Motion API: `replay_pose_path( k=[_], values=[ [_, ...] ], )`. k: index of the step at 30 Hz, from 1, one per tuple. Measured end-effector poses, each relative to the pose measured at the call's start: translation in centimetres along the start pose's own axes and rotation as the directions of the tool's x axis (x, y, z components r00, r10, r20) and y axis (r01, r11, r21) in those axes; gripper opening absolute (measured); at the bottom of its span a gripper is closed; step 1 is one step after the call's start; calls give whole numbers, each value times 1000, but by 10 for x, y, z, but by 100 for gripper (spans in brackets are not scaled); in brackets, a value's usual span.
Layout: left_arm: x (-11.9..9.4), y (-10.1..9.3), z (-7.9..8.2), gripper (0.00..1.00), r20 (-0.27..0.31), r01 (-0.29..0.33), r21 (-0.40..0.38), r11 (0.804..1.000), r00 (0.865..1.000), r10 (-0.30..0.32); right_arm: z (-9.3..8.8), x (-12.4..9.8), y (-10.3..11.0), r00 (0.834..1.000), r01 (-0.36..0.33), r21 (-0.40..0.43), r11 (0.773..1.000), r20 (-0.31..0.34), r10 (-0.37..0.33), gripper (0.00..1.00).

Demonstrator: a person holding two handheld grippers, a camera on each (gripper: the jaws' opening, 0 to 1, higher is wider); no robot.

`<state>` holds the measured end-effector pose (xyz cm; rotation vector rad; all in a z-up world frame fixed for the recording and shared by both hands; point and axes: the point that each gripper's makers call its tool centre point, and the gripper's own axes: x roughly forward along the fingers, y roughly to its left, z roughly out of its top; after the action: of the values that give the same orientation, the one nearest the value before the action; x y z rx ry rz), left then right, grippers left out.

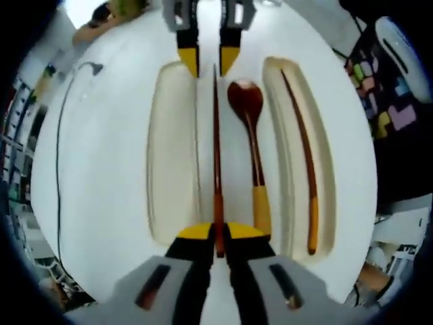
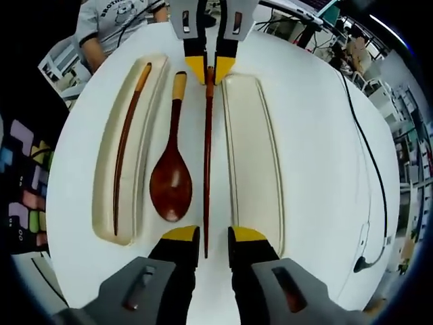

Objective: Arrange the utensils inside the cutlery case until each visible utensil rests in its matching compartment.

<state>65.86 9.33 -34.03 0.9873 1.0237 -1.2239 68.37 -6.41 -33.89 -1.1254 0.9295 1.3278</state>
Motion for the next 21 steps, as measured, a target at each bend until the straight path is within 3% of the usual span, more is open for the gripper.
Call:
replay_pose_path(
  k=[5, 7, 13, 16, 21],
  values=[
    [0, 0, 0, 6, -4, 11, -10, 1000, 1000, -11, -1, 2, 0, 1000, -25, 5, 1000, -2, 25, 15],
    [0, 1, 0, 6, -8, 16, -30, 999, 1000, -16, -1, 3, 5, 997, -73, 11, 997, 8, 73, 10],
    [0, 2, 0, 7, -8, 42, -84, 996, 999, -42, -2, 2, 4, 996, -83, -4, 997, 40, 83, 10],
    [0, 2, 0, 7, 5, 57, -92, 994, 998, -57, -2, 4, 0, 995, -62, 29, 998, 75, 60, 1],
    [1, 2, 0, 7, -12, 66, -87, 994, 998, -67, -4, 5, -1, 991, -92, 68, 993, 100, 85, 1]
  ],
)
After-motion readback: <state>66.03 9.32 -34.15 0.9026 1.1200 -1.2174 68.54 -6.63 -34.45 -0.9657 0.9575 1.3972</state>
